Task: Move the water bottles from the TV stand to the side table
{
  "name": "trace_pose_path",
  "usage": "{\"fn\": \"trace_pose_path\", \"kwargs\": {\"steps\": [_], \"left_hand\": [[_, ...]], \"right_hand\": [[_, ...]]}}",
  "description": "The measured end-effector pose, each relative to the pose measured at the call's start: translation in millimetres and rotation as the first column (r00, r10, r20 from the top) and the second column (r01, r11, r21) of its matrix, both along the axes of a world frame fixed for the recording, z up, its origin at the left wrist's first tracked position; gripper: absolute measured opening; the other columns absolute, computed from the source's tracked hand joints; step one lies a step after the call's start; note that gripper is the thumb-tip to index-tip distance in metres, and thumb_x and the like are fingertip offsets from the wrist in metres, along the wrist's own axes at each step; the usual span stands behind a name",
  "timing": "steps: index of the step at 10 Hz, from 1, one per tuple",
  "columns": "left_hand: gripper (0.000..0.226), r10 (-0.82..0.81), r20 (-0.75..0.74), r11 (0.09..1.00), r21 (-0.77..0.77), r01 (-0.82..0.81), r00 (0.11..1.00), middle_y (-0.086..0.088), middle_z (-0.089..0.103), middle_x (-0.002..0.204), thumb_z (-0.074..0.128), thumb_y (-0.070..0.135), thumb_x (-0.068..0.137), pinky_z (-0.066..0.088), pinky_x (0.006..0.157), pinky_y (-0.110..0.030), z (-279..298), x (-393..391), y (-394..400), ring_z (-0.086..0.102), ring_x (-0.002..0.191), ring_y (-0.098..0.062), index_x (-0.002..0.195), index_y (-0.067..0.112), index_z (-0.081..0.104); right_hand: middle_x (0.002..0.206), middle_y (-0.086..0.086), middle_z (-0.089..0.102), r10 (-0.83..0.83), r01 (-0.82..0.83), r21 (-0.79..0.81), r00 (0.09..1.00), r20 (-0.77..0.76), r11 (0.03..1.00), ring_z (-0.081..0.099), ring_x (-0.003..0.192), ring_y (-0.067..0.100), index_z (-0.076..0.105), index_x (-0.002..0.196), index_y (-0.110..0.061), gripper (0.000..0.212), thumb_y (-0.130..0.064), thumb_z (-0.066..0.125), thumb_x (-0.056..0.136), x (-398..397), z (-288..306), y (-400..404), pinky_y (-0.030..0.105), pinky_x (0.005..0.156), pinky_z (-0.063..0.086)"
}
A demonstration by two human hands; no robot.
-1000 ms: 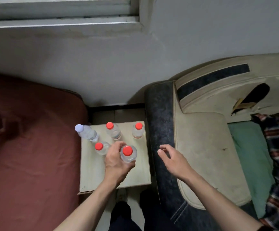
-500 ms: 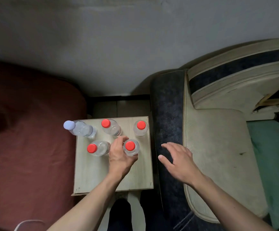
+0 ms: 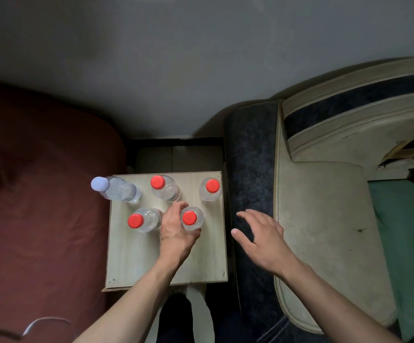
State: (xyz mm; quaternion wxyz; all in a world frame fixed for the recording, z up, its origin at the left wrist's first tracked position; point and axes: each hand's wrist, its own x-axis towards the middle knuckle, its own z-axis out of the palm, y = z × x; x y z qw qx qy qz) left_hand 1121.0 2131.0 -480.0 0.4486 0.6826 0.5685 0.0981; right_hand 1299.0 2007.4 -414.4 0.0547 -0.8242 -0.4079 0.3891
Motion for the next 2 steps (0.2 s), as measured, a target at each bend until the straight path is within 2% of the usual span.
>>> {"fn": "trace_pose_path", "kwargs": {"steps": [2], "left_hand": [[0.071, -0.105, 0.038, 0.994, 0.015, 0.104, 0.994, 0.011, 0.055, 0.118, 0.079, 0.033, 0.059, 0.052, 0.094, -0.041, 12.9, -19.2, -2.7, 0.054, 0.111, -0.012, 0.125, 0.030, 0.052]], "right_hand": [[0.154, -0.007, 0.036, -0.048, 0.045, 0.058, 0.997, 0.057, 0.997, 0.026, 0.144, 0.016, 0.038, 0.146, -0.033, 0.054, -0.056, 0.040, 0.097, -7.2, 23.5, 16.5, 0.040, 0.118, 0.017]]}}
